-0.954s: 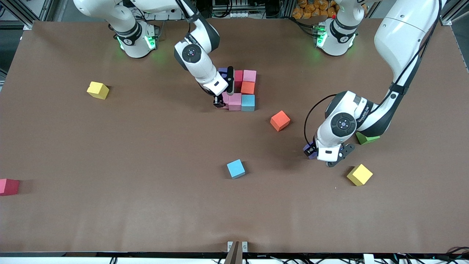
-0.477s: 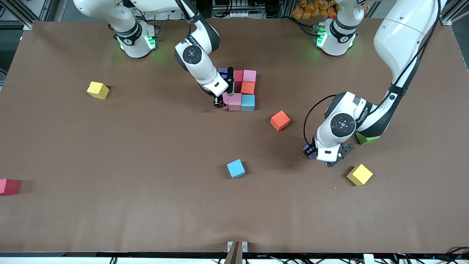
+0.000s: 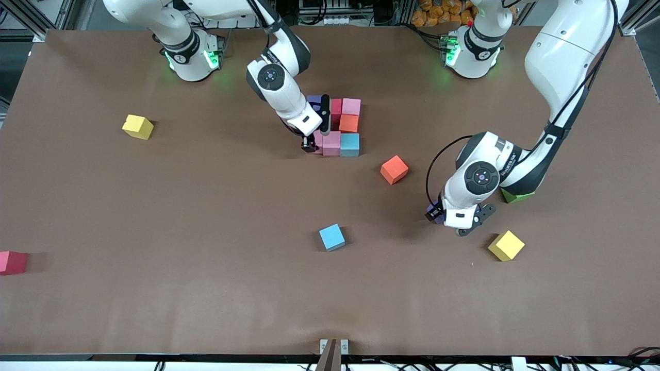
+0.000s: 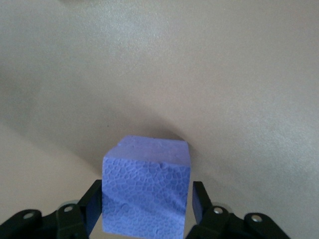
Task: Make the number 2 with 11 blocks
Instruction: 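Hold the pink cube against lavender while the left gripper holds purple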
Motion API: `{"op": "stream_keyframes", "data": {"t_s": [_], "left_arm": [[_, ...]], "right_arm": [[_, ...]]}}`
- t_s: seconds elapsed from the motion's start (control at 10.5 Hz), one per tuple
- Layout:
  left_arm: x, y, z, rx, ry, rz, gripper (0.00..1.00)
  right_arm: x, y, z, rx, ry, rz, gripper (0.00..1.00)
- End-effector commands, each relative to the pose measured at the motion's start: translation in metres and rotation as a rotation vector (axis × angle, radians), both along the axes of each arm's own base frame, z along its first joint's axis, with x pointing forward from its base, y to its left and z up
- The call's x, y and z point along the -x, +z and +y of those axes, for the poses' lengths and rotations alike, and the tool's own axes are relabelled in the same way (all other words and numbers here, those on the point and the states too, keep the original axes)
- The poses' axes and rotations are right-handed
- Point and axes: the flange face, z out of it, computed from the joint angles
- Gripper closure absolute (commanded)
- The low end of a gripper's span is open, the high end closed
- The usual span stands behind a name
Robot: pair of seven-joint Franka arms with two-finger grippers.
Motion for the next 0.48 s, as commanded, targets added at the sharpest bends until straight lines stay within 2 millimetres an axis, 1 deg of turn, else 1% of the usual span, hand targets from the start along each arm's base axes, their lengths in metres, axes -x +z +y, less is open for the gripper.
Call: {"op": "stream_keyframes", "data": {"t_s": [0.0, 0.1, 0.29, 0.38], "left_arm": [[-0.0077, -0.0018, 0.0166, -0.005, -0.025, -0.026, 0.94], [-0.0098, -0.0012, 0.0208, -0.001, -0.016, -0.033, 1.0], [-0.0106, 0.0, 0.0216, 0.0, -0.013, -0.037, 1.0], [-0.011, 0.0017, 0.0217, -0.001, -0.011, -0.04, 1.0]], "right_arm": [[-0.0058, -0.0036, 0.0033, -0.005, -0.024, 0.002, 0.64], [-0.0061, -0.0039, 0.0036, -0.005, -0.024, 0.002, 0.55], [-0.0071, -0.0034, 0.0034, -0.006, -0.025, 0.0, 0.54], [-0.0065, -0.0034, 0.004, -0.007, -0.024, 0.001, 0.51]]}}
